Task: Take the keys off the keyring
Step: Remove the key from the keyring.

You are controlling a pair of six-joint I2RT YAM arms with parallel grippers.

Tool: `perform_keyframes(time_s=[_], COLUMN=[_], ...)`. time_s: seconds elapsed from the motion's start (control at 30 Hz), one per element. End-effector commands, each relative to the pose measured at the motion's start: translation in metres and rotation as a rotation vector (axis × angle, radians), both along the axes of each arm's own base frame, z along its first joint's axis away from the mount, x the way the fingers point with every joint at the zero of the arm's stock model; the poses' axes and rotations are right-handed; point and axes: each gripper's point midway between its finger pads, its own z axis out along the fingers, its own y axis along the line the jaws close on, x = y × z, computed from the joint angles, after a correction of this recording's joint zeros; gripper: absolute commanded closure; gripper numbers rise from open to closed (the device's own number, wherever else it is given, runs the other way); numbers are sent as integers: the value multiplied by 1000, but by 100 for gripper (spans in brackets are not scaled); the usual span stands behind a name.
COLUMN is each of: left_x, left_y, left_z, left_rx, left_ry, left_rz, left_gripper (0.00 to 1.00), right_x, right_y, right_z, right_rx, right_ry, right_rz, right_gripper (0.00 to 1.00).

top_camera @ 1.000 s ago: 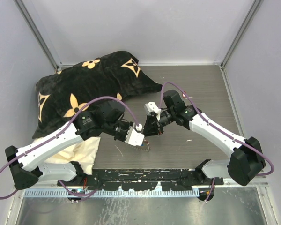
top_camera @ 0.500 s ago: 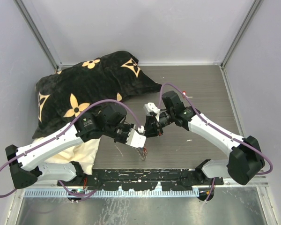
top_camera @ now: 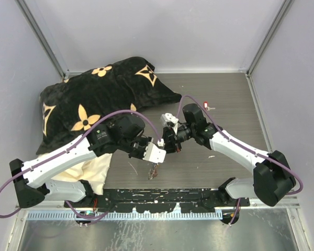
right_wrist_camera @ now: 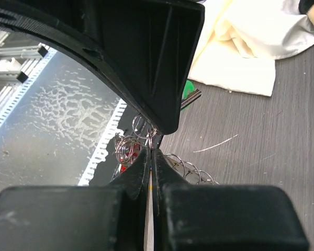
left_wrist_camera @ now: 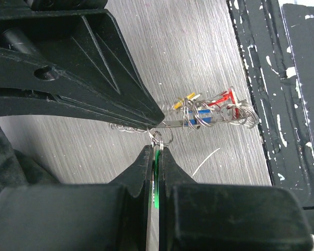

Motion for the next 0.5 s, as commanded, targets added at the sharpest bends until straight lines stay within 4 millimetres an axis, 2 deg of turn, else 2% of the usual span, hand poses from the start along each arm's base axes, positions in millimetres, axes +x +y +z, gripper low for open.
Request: perform_keyframes(time_s=[0.0,0.2,0.33,0.47], left_x=[15,27,34,37], left_y=[-15,-20,-28,-32], left_z=[34,36,44,51], left_rx=[-88,-108,-150,-176], left_ry=[-98,-164,-201,-220], left_rz=[-5,0,6,9], left_gripper=[100,93,81,80], right_x=[0,1,3,6], right_y=[4,6,8,10], right_z=[10,12,14,14], right_rx=[30,48,53,56], right_ry=[42,75,99,123], right_rz=[-8,-15,-35,-59], right_gripper=[99,99,99,99])
